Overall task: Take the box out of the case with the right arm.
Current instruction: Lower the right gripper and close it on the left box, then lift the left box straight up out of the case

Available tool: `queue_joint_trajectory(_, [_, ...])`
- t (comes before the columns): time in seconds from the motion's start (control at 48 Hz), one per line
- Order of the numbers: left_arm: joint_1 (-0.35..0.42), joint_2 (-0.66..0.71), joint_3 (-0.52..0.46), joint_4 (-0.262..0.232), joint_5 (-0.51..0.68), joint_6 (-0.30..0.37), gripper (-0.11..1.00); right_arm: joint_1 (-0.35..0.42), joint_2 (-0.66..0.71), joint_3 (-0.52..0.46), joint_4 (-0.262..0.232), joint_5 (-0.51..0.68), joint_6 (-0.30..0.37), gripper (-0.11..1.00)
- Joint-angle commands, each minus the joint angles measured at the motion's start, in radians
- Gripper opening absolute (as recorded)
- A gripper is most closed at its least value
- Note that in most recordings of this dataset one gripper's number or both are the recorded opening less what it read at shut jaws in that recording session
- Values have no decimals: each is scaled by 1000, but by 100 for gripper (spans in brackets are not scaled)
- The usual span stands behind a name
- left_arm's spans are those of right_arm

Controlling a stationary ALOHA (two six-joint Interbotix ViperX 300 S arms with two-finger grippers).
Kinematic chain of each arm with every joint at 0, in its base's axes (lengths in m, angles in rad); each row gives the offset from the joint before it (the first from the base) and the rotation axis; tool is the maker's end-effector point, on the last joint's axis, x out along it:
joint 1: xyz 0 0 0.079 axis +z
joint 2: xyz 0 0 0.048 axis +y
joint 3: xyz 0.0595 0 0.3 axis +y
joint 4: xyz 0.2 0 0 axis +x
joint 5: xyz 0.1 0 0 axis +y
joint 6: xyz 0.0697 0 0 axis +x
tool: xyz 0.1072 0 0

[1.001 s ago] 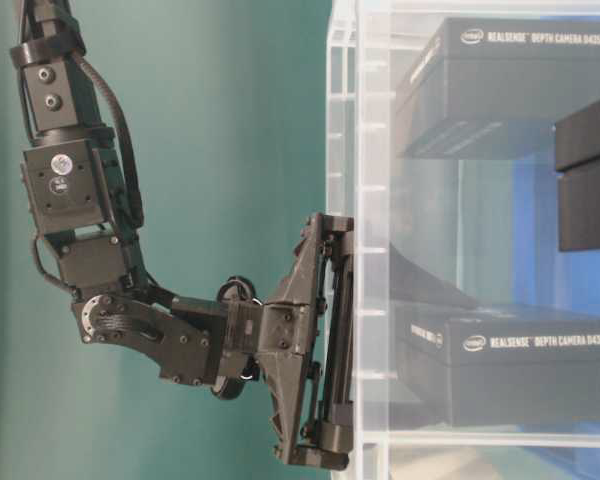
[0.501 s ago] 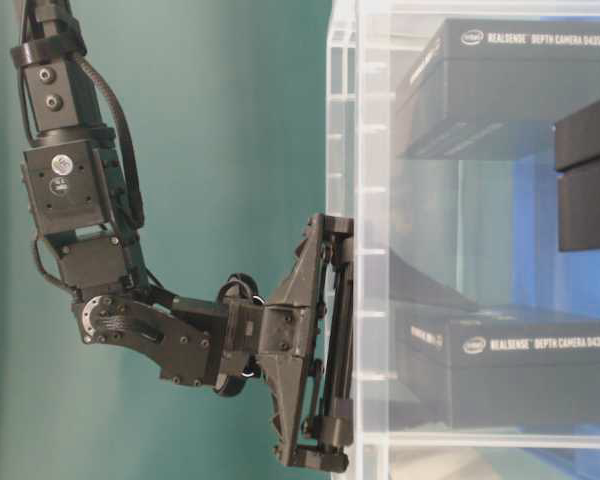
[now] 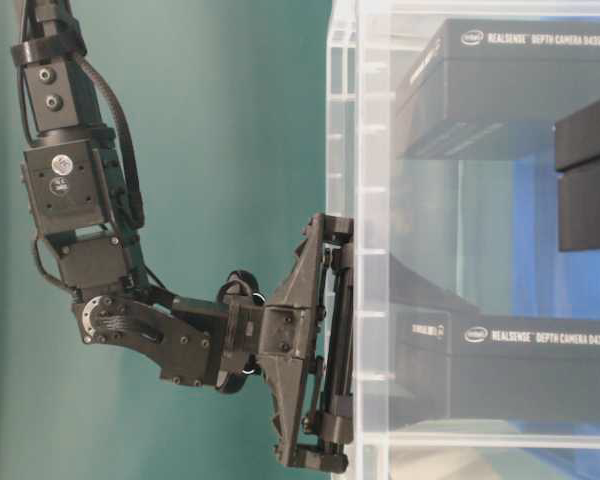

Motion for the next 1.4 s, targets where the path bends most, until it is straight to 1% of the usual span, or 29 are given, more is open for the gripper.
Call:
queue_joint_trajectory(0.0, [3,3,-26,2,-3,2,0,3,-14,-11,-2,-3,3,72])
queue_joint_trajectory(0.188, [3,3,-26,2,-3,2,0,5,-29,-18,-5,5,3,70])
queue_joint_trajectory(0.334, [3,2,-26,2,-3,2,0,5,-57,-25,-17,52,9,70])
queue_joint_trajectory(0.396, [3,-2,-26,2,-3,2,0,5,-72,-31,-21,74,15,68])
queue_joint_trajectory(0.501, [3,-2,-26,3,-3,2,0,5,-91,-46,-31,95,20,68])
queue_joint_trajectory(0.647, [3,-3,-26,5,-3,2,0,3,-112,-75,-31,123,18,68])
queue_joint_trajectory(0.855, [3,-5,-26,5,-3,3,0,2,-127,-152,-41,186,18,68])
queue_joint_trajectory(1.168, [3,-5,-26,5,-3,2,0,2,-129,-327,-64,365,12,68])
queue_joint_trajectory(1.376, [3,-5,-26,5,-3,2,0,2,-129,-417,-74,442,11,68])
